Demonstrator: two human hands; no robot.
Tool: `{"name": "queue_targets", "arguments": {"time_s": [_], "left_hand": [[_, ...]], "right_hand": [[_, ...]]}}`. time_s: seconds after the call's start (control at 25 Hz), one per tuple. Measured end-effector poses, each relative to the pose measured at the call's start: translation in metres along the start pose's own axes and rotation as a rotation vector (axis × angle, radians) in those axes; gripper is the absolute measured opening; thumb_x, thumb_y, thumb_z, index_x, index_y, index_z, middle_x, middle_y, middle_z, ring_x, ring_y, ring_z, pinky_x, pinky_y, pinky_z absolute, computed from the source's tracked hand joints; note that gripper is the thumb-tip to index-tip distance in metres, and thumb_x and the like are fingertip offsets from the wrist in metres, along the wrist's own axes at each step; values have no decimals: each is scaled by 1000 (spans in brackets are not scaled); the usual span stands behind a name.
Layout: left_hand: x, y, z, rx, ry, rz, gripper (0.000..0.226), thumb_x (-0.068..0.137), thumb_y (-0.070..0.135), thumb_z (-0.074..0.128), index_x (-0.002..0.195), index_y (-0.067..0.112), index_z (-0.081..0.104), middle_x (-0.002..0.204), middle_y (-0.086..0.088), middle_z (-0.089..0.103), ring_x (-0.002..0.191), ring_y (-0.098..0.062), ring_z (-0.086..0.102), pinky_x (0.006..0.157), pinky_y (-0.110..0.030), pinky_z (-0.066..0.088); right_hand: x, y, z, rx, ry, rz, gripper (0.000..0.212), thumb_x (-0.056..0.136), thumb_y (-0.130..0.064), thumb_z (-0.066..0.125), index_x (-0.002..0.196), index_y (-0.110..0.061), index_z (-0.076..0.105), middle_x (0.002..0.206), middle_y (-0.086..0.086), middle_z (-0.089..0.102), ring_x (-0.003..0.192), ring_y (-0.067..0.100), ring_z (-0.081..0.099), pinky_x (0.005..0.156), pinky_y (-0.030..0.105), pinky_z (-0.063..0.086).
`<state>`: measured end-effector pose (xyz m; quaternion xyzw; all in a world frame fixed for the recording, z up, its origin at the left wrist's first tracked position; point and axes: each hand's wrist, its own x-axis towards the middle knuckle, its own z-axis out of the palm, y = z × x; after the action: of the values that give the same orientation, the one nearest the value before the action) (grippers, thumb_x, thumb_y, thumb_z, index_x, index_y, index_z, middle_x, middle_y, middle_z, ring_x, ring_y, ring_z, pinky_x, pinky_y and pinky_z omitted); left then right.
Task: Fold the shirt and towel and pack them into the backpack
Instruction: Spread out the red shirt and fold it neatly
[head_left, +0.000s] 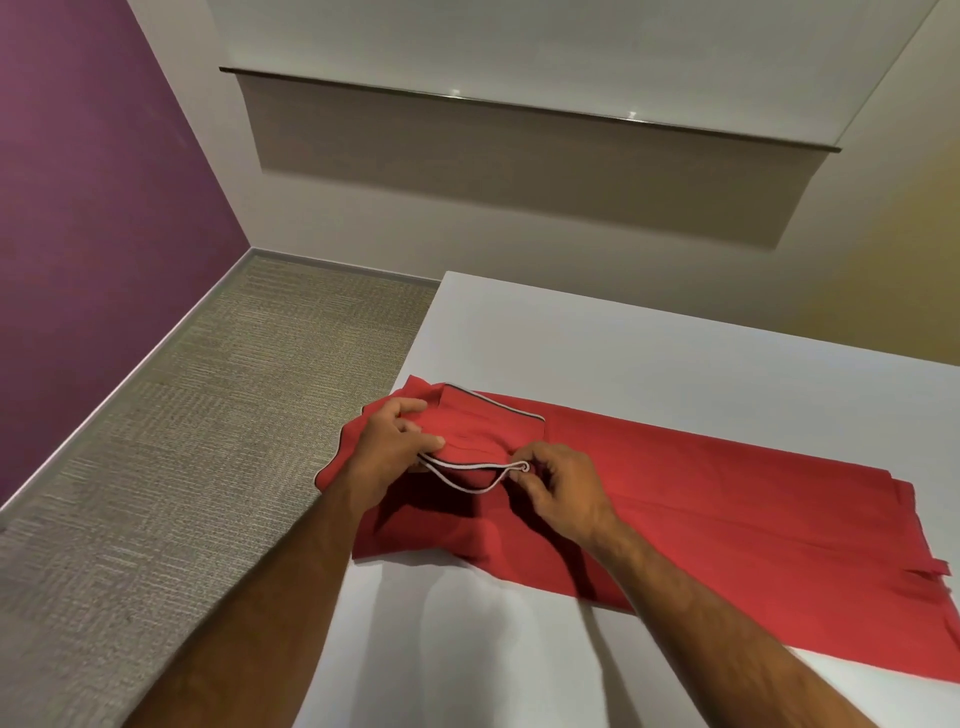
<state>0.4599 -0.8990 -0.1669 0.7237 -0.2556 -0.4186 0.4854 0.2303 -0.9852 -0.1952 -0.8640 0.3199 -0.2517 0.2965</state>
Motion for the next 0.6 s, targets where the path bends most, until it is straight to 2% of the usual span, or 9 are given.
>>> {"name": "queue_targets", "arguments": {"time_s": [0.12, 0.2, 0.28, 0.36, 0.48, 0.6], "left_hand": [[-13, 0, -11, 41, -55, -99, 59, 71, -12, 77, 120, 10, 55, 66, -1, 49, 51, -8, 55, 46, -26, 52], [-21, -6, -16, 225, -90, -94, 65, 67, -10, 80, 121, 12, 52, 68, -2, 53, 54, -11, 57, 49, -29, 53], [-29, -16, -16, 545, -57, 36, 65, 68, 5, 81, 123, 19, 49, 73, 1, 57, 63, -15, 59, 58, -30, 51], [-41, -29, -16, 759, 96, 194, 52, 72, 23, 76, 117, 25, 49, 77, 5, 56, 73, -18, 57, 64, -31, 46], [-56, -49, -30, 776, 317, 266, 29, 79, 40, 73, 92, 23, 54, 76, 5, 59, 72, -22, 58, 63, -32, 46], [-64, -72, -54, 535, 327, 132, 29, 78, 41, 80, 71, 19, 61, 68, 2, 64, 70, -25, 63, 61, -29, 44]], "right_hand": [[-8, 0, -3, -171, -90, -196, 7, 86, -24, 61, 86, -25, 68, 77, -8, 67, 72, 19, 60, 66, 35, 45], [-18, 2, 0, -340, -188, -279, 12, 84, -31, 56, 87, -24, 66, 79, -6, 67, 78, 23, 61, 67, 35, 43], [-31, 6, 5, -505, -307, -337, 24, 78, -39, 56, 93, -25, 67, 91, -6, 69, 92, 23, 61, 77, 37, 44], [-46, 9, 5, -481, -299, -357, 37, 75, -42, 63, 105, -22, 69, 113, -4, 70, 109, 24, 59, 90, 40, 45], [-71, 15, -5, -340, -77, -214, 48, 86, -41, 64, 125, -13, 64, 140, 5, 56, 131, 26, 49, 109, 40, 36], [-104, 27, -19, -379, -26, 84, 64, 94, -54, 45, 144, -13, 47, 157, 4, 33, 146, 22, 28, 119, 43, 22]]}}
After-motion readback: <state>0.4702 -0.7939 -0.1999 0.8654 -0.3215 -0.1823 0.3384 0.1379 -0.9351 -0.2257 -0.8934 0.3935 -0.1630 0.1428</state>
